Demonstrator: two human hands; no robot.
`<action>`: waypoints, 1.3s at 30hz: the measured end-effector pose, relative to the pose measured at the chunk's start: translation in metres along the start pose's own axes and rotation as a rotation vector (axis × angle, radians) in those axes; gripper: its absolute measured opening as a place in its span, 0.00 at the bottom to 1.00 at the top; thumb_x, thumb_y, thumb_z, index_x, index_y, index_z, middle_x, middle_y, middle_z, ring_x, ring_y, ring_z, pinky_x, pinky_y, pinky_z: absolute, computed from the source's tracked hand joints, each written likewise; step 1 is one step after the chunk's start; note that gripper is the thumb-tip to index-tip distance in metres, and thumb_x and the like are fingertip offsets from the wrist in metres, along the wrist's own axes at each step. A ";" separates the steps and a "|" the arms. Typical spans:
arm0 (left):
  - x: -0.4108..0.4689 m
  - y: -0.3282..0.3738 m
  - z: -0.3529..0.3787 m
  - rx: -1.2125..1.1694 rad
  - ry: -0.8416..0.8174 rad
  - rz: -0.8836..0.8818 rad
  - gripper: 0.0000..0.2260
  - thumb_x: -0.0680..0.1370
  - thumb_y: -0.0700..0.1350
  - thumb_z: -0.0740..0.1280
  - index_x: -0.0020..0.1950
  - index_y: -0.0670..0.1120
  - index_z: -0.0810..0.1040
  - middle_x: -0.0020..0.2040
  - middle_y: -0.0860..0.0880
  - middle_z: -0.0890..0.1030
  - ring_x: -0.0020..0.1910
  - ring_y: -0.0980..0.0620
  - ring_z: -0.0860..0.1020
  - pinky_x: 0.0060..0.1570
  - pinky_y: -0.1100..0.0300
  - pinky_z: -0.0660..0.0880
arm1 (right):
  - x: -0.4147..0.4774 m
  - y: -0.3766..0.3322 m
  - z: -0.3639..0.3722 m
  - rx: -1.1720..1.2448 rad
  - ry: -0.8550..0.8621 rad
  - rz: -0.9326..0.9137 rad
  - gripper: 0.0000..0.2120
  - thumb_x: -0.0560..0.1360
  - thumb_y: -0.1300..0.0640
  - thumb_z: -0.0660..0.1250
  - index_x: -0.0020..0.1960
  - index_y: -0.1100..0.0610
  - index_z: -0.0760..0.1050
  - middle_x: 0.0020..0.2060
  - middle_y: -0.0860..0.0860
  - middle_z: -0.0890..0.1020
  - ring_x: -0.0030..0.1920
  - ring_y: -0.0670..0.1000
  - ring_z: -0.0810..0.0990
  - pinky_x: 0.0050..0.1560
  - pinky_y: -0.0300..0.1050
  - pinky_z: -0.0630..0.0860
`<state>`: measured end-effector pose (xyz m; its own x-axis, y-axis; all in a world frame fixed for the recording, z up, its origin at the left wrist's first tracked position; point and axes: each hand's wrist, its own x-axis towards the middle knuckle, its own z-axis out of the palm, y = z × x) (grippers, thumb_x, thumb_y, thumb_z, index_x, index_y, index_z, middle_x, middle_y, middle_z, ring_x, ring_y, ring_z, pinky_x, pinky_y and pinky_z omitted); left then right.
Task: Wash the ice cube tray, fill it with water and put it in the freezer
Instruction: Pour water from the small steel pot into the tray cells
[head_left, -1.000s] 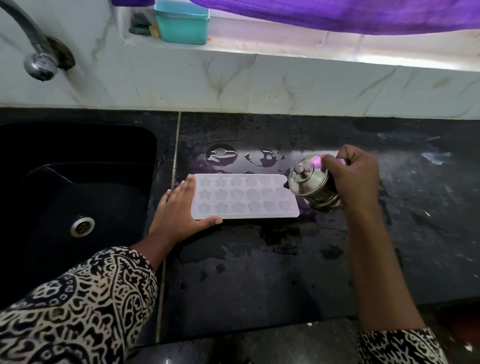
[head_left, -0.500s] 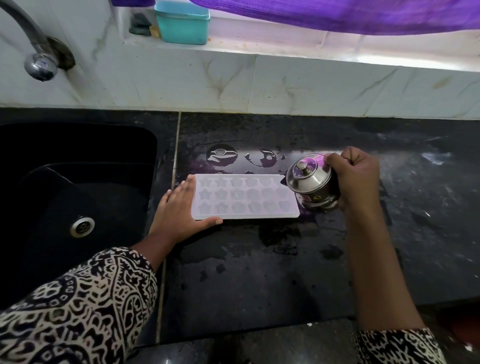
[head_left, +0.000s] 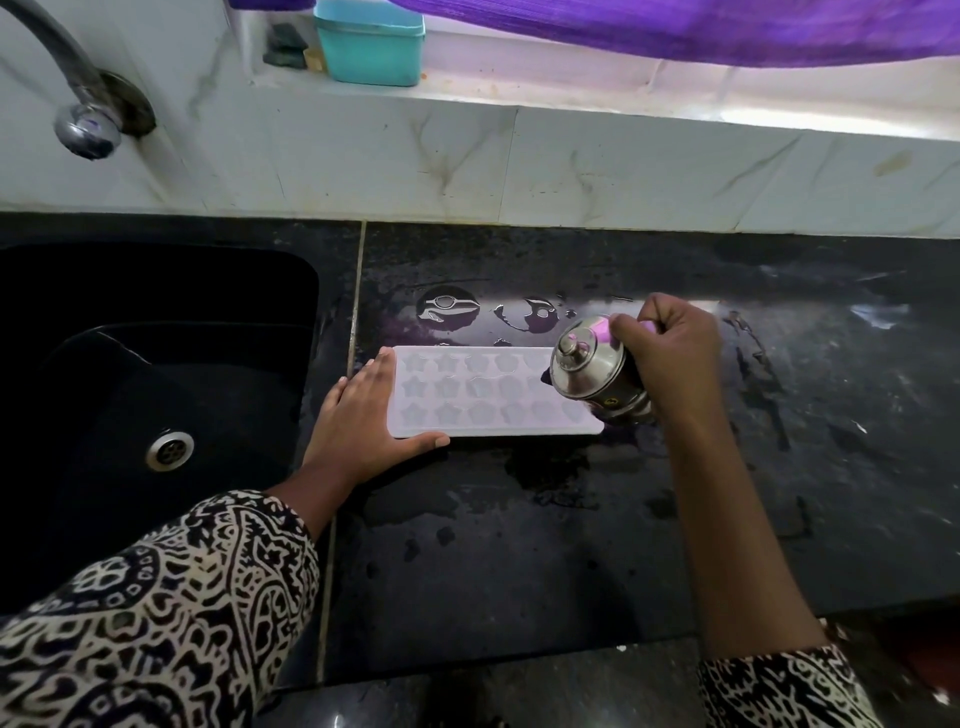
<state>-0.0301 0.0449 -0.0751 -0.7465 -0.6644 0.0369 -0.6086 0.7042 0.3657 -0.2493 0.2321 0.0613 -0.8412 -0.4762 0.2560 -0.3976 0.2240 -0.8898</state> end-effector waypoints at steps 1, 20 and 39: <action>0.000 0.000 0.000 0.001 0.000 0.000 0.59 0.60 0.83 0.51 0.80 0.48 0.44 0.80 0.50 0.52 0.78 0.52 0.54 0.75 0.50 0.49 | 0.000 0.000 0.000 -0.003 -0.001 -0.002 0.13 0.64 0.58 0.71 0.30 0.58 0.66 0.26 0.53 0.67 0.29 0.49 0.64 0.33 0.42 0.66; 0.000 0.002 -0.002 0.019 -0.007 -0.007 0.59 0.59 0.83 0.50 0.80 0.47 0.45 0.80 0.51 0.52 0.78 0.53 0.54 0.75 0.50 0.49 | 0.010 0.012 -0.025 0.380 0.112 0.199 0.19 0.65 0.67 0.67 0.21 0.52 0.66 0.21 0.47 0.71 0.25 0.46 0.66 0.26 0.37 0.66; -0.001 0.003 -0.003 0.030 -0.009 -0.010 0.59 0.60 0.83 0.50 0.80 0.47 0.46 0.80 0.48 0.56 0.78 0.50 0.56 0.75 0.49 0.50 | 0.012 0.029 -0.045 0.016 0.046 0.049 0.19 0.66 0.64 0.69 0.26 0.53 0.61 0.19 0.44 0.63 0.23 0.43 0.59 0.25 0.36 0.59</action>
<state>-0.0307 0.0467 -0.0708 -0.7428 -0.6690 0.0247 -0.6236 0.7048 0.3383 -0.2875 0.2710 0.0551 -0.8758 -0.4249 0.2289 -0.3499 0.2322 -0.9076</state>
